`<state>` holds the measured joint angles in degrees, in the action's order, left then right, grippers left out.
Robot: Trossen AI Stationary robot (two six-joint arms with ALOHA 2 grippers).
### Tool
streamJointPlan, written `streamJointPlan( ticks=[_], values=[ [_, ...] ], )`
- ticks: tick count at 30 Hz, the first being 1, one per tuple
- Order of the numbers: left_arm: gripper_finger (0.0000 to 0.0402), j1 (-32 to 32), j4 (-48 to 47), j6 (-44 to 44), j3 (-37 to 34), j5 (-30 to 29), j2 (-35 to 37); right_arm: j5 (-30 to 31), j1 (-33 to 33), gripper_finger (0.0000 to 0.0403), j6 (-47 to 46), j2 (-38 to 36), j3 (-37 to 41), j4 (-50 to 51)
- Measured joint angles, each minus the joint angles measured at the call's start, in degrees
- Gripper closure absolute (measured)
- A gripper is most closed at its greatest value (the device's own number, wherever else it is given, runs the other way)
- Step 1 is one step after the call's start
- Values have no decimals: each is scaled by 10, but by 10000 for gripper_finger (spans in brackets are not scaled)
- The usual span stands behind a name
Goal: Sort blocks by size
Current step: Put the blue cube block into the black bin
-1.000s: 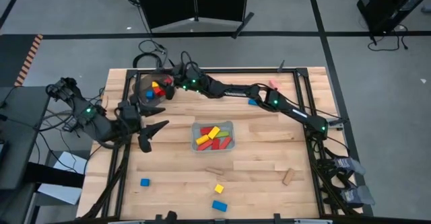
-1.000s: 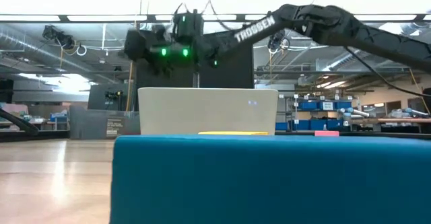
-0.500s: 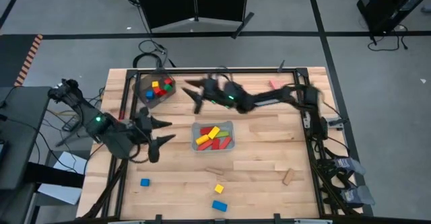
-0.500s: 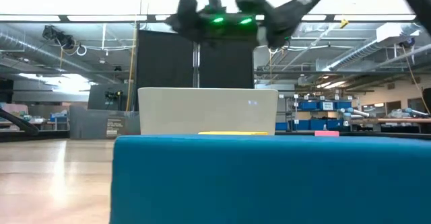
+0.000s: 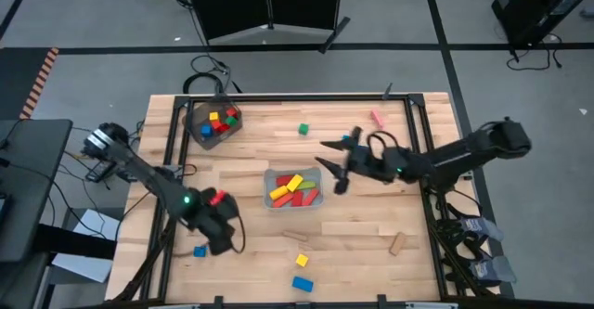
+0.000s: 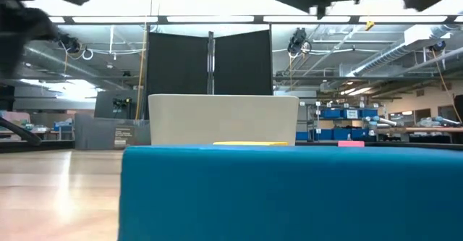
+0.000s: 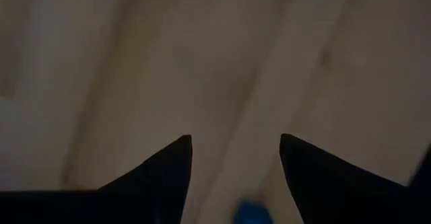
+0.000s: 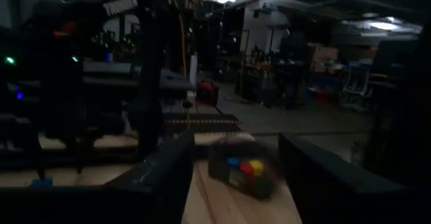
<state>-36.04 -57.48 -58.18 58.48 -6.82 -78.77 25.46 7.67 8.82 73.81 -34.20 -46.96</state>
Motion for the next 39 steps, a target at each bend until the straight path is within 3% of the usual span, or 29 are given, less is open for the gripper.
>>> streamJointPlan(
  ticks=[4,9,16,26,33,39],
  values=[
    [157,-32,-2,22,0,60,-42,65,51,152,0,-55,35,36],
    [120,-67,-5,19,0,97,-90,107,88,132,3,-70,49,50],
    [72,-97,-6,-6,0,161,-158,111,96,131,3,-64,49,50],
    [77,-125,9,-12,0,184,-220,111,100,134,-10,-64,49,51],
    [124,-128,20,-11,3,194,-245,111,108,140,-17,-64,49,52],
    [263,-128,30,-22,3,198,-245,111,114,145,-16,-64,49,52]
  ],
)
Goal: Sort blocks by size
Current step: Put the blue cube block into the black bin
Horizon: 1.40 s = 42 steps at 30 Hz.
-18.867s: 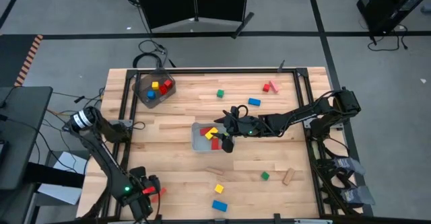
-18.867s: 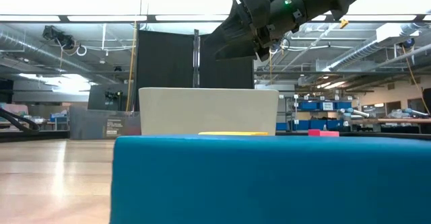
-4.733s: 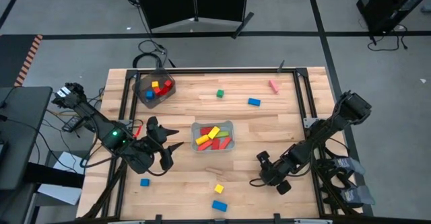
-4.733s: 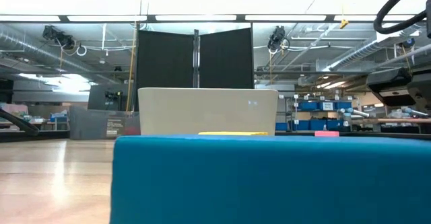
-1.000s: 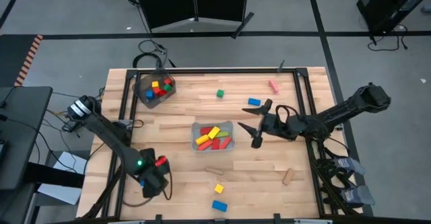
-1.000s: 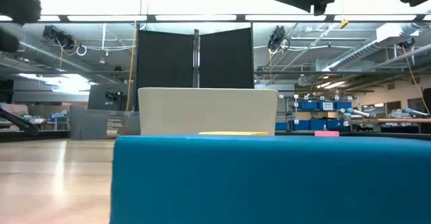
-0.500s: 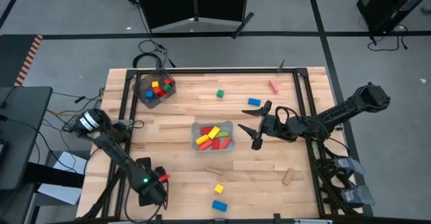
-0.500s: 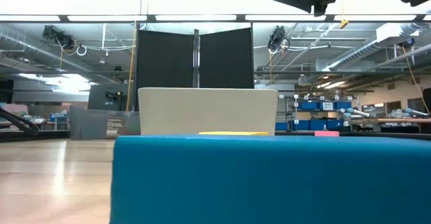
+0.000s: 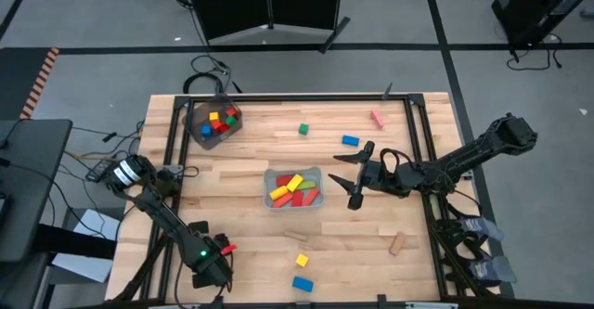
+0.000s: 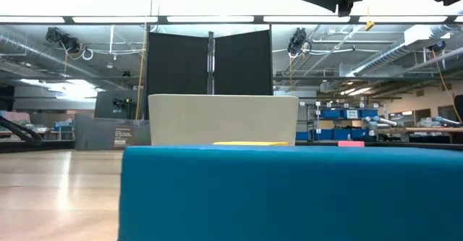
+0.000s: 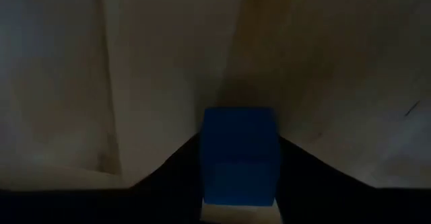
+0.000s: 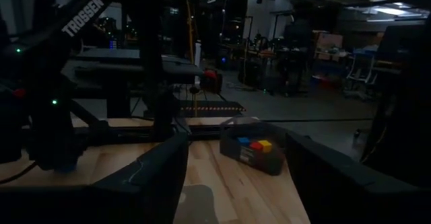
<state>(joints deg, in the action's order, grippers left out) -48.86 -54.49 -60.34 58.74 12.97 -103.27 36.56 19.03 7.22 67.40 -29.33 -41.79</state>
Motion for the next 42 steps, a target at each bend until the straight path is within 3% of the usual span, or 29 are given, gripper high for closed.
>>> streamJointPlan(
  ticks=[4,7,14,19,23,26,32,39,42],
  values=[
    [264,0,4,-3,0,-3,2,0,0,146,0,0,0,0],
    [264,5,1,-1,4,-51,12,0,0,146,4,0,0,0],
    [264,88,-61,-4,17,-285,87,0,0,150,20,0,0,-3],
    [264,213,-134,-48,16,-471,180,13,0,150,19,0,0,-6],
    [264,335,-144,-35,-4,-551,259,17,0,151,4,0,0,-5],
    [264,434,-127,3,-30,-570,310,17,4,153,-4,0,0,-1],
    [264,619,-13,137,-110,-550,378,16,15,151,-15,0,0,11],
    [264,763,150,251,-187,-486,390,16,23,153,-56,0,-1,36],
    [203,785,186,270,-197,-463,390,16,30,152,-64,0,-1,46]
  ],
)
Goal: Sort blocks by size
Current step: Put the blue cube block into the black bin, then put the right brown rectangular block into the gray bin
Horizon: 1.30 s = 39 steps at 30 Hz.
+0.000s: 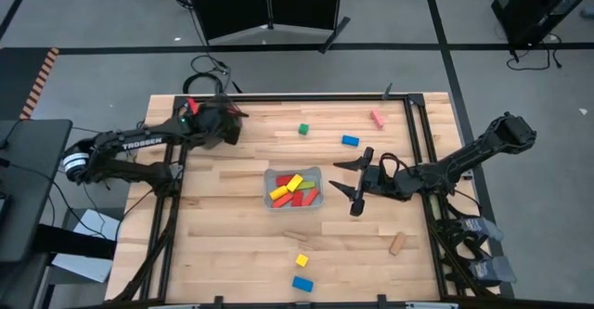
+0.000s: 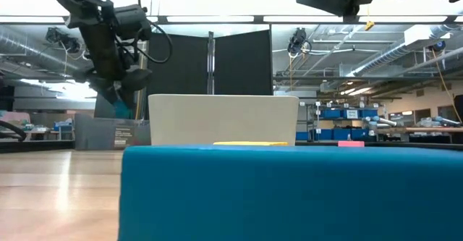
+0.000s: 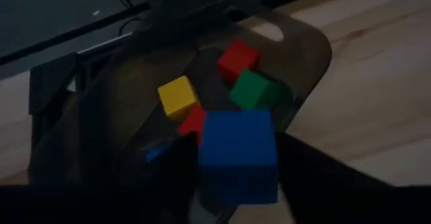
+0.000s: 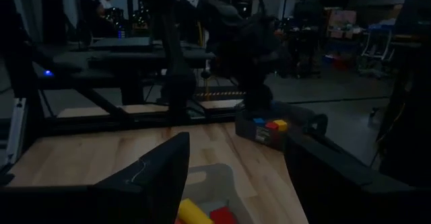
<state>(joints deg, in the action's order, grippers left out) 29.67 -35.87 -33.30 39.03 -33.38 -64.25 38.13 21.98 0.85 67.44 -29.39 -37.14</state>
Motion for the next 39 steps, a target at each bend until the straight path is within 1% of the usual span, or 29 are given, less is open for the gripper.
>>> streamJointPlan(
  ticks=[3,5,7,10,13,15,21,23,25,28,30,33,36,39],
  values=[
    [112,7,15,12,2,11,0,0,4,150,-10,0,0,10],
    [64,7,34,28,8,23,0,0,7,150,-13,0,0,16],
    [30,-2,56,44,15,44,2,0,10,150,-14,0,0,19],
    [8,-33,96,60,23,77,2,0,18,151,-14,0,0,22],
    [11,-85,139,64,32,84,2,0,21,150,-31,0,0,49],
    [19,-126,174,67,33,84,2,2,20,149,-65,0,0,87],
    [55,-255,297,75,33,83,2,7,17,149,-156,0,0,218],
    [68,-293,328,75,33,77,2,-1,19,148,-198,-7,-1,277],
    [79,-330,349,74,33,71,2,-47,26,149,-241,-13,-11,353],
    [94,-377,370,74,33,53,2,-153,54,149,-273,-16,-35,484],
    [101,-400,374,77,33,36,2,-210,83,149,-278,-14,-53,560],
    [111,-420,381,77,33,10,2,-284,136,148,-267,-10,-74,640],
    [117,-432,388,76,33,-2,1,-319,189,148,-264,-10,-91,695],
    [119,-439,405,76,33,-5,-4,-326,232,148,-285,-6,-92,728]
  ],
)
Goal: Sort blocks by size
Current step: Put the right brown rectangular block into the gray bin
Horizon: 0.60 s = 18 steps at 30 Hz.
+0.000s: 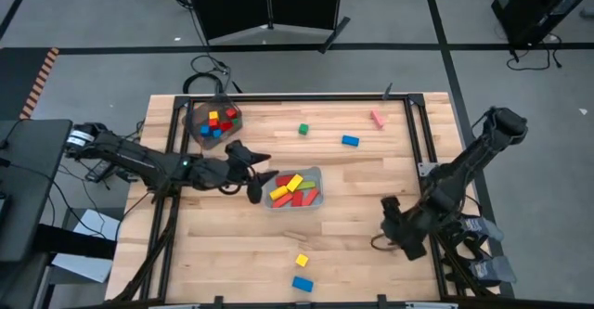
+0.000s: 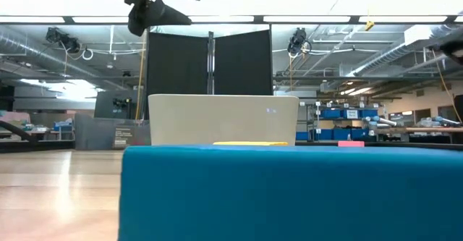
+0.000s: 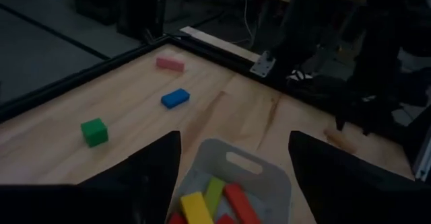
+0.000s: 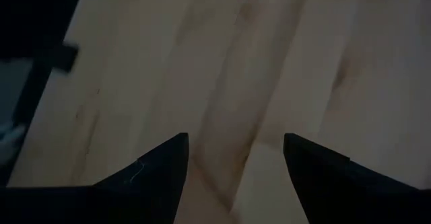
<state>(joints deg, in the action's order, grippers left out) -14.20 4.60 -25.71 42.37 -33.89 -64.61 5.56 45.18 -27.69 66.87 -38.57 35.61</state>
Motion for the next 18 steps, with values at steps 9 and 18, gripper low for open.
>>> streamJointPlan(
  ticks=[9,18],
  values=[
    [120,-23,52,0,0,0,-42,-23,60,149,-27,107,0,-8],
    [120,-49,92,-4,0,0,-83,-53,89,153,-34,169,0,-13]
  ],
)
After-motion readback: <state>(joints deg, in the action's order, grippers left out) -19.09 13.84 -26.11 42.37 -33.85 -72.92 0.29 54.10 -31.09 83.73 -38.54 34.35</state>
